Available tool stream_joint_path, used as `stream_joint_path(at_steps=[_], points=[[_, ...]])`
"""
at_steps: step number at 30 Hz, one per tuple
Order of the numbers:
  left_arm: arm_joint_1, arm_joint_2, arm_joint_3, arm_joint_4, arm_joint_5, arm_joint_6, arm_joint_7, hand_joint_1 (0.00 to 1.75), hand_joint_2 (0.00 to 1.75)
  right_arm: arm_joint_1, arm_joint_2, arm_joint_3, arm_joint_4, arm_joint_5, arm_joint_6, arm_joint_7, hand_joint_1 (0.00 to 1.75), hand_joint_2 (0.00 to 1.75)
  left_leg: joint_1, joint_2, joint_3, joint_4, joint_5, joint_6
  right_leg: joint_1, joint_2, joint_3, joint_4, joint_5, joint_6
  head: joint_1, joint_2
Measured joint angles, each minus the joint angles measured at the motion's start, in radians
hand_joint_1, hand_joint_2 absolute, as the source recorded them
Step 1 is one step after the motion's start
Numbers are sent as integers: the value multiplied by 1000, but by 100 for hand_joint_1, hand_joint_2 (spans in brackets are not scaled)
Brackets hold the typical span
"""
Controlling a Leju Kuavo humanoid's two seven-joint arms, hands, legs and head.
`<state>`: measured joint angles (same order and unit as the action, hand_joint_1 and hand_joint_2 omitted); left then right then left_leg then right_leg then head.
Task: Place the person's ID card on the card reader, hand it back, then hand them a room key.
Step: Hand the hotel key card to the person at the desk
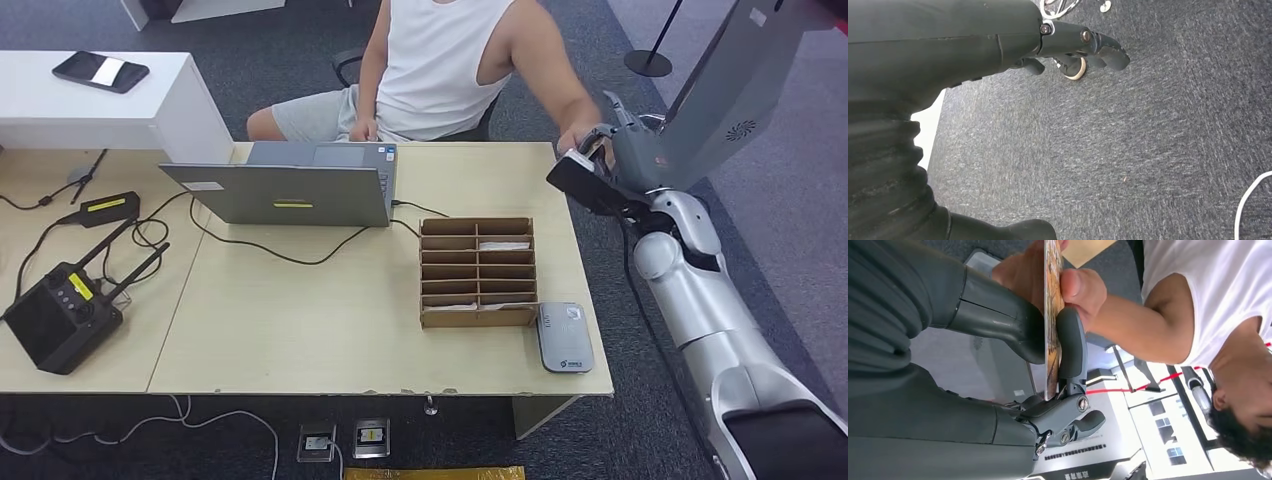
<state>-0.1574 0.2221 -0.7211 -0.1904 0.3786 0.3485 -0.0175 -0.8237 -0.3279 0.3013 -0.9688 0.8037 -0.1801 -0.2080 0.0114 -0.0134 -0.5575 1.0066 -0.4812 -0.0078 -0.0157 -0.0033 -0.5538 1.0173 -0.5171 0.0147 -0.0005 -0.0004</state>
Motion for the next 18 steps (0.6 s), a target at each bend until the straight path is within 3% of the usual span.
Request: stream_joint_path(at_steps=[3,4,11,14,18], points=[[1,0,-2,0,4,1,0,0,175,-10,19,10,48,8,-9,-2,30,175,0,0,0,0,0,0,0,0,0,0,0,0,0,0],[1,1,-2,0,5,1,0,0,175,-12,25,13,62,9,-12,-2,6,175,0,0,0,0,0,0,0,0,0,0,0,0,0,0],[2,2,-2,0,13,2,0,0,175,-19,50,24,124,-58,-12,-23,0,175,0,0,0,0,0,0,0,0,0,0,0,0,0,0],[3,3,-2,0,14,2,0,0,175,-15,51,21,118,-170,59,-27,0,175,0,0,1,0,0,0,0,0,0,0,0,0,0,0],[5,7,-2,0,16,1,-3,0,175,23,32,-1,28,-408,228,-13,0,175,0,0,1,1,0,0,0,0,-1,0,0,0,0,0]])
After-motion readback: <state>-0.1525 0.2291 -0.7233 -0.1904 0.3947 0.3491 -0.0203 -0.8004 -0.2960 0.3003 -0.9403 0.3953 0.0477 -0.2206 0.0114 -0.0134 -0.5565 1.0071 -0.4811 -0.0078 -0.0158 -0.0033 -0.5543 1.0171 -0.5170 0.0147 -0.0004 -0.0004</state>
